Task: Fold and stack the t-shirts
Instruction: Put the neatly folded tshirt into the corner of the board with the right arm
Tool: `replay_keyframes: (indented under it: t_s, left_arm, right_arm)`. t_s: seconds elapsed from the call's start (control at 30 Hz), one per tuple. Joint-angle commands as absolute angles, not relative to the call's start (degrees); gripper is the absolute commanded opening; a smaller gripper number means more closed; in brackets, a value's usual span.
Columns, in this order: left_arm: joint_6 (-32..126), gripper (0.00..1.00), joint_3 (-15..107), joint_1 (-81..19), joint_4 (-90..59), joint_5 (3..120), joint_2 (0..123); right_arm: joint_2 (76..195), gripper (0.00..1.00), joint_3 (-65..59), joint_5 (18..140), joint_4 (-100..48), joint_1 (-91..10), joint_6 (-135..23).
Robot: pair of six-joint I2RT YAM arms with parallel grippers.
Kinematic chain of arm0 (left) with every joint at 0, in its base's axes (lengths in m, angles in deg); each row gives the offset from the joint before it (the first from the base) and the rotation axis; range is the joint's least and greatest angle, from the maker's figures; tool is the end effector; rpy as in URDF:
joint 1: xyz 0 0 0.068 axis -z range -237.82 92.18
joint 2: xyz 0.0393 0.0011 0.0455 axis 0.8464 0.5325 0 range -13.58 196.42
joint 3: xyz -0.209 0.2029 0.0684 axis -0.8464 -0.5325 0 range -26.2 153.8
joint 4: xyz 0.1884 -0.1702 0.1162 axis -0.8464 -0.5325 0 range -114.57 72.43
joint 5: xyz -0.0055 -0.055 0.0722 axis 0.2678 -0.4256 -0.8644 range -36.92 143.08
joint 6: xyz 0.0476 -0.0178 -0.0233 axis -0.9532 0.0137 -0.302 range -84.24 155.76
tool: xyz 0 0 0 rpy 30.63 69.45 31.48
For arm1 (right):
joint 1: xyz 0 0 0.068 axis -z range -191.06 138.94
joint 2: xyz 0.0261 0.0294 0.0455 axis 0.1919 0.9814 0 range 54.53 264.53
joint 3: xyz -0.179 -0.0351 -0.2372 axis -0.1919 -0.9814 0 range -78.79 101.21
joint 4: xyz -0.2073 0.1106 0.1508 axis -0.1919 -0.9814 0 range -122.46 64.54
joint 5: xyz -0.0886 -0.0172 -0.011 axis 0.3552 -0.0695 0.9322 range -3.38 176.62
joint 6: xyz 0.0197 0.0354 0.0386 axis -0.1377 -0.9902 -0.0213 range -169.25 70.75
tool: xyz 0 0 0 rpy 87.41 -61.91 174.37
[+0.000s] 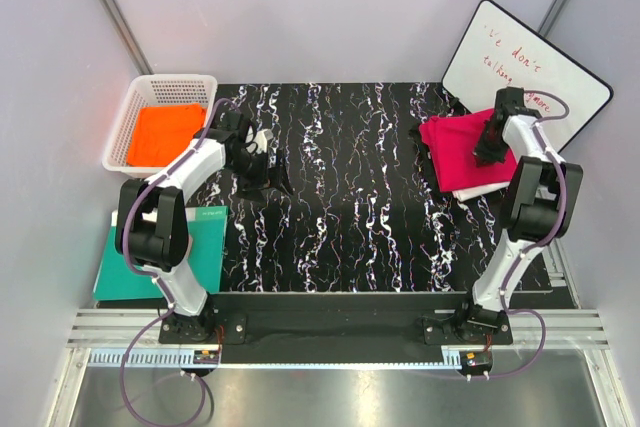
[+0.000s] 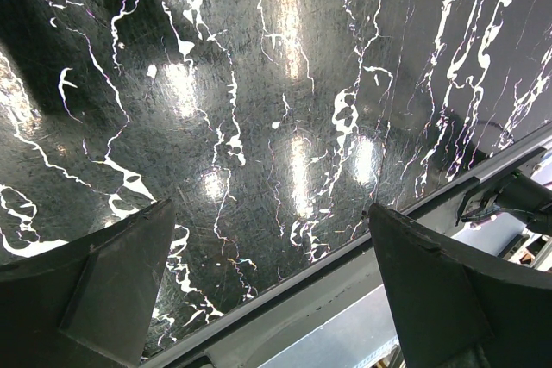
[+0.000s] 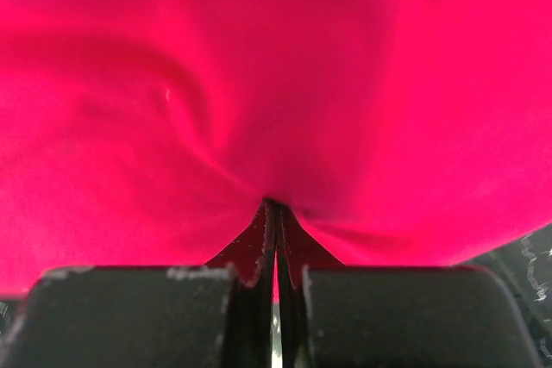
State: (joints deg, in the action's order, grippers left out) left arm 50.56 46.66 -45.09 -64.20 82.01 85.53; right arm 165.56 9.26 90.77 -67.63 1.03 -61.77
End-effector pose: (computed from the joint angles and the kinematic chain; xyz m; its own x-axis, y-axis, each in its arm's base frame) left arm 0.3480 -0.0979 0.2351 -0.9860 -0.0064 -0.1664 0.0826 0.8489 -0.5221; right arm 0.4277 -0.0946 0.2355 -0.8144 0.3956 -0.4245 0.4253 0.9047 0.0270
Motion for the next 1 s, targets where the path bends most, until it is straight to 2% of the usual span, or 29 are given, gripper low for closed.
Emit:
replay_keyframes:
  t_s: [0.0,0.2,0.47,0.57,0.6,0.63,0.67,0.7,0.73,0.97]
  left_arm:
    - [50.1,0.99,46.7,-44.9,-63.4,83.1,83.5]
    - [50.4,0.99,46.4,-44.9,-63.4,82.7,82.7]
    - [50.3,0.99,48.2,-44.9,-63.6,82.4,82.1]
    - [49.8,0.99,49.5,-44.9,-63.4,81.9,81.2]
    - [49.6,0.99,50.0,-44.9,-63.6,81.6,80.4]
    - [49.2,0.99,50.8,-44.9,-63.5,81.1,79.9]
    - [48.9,0.99,51.3,-44.9,-63.6,80.3,79.6]
    - [48.6,0.99,51.8,-44.9,-63.6,79.7,78.8]
    - [48.8,0.99,52.7,-44.9,-63.5,78.8,78.5]
    - [47.2,0.99,55.6,-45.2,-66.3,71.7,78.4]
  right_arm:
    - [170.7,0.00,16.4,98.9,-68.3,0.4,-61.5]
    - [174.8,0.00,16.8,101.8,-71.8,-2.1,-58.5]
    - [161.8,0.01,15.7,93.4,-71.1,-2.6,-61.1]
    - [154.9,0.17,16.9,89.1,-71.0,-2.8,-62.7]
    - [151.9,0.35,17.2,86.1,-70.4,-3.0,-63.0]
    - [150.4,0.45,17.2,83.4,-69.8,-3.4,-63.5]
    - [149.0,0.60,16.9,81.7,-69.1,-3.7,-63.8]
    - [147.2,0.87,16.2,78.7,-68.0,-4.4,-63.8]
    - [146.8,1.00,16.2,78.1,-68.0,-6.1,-63.4]
    - [149.2,1.00,14.2,84.4,-68.3,-19.3,-59.4]
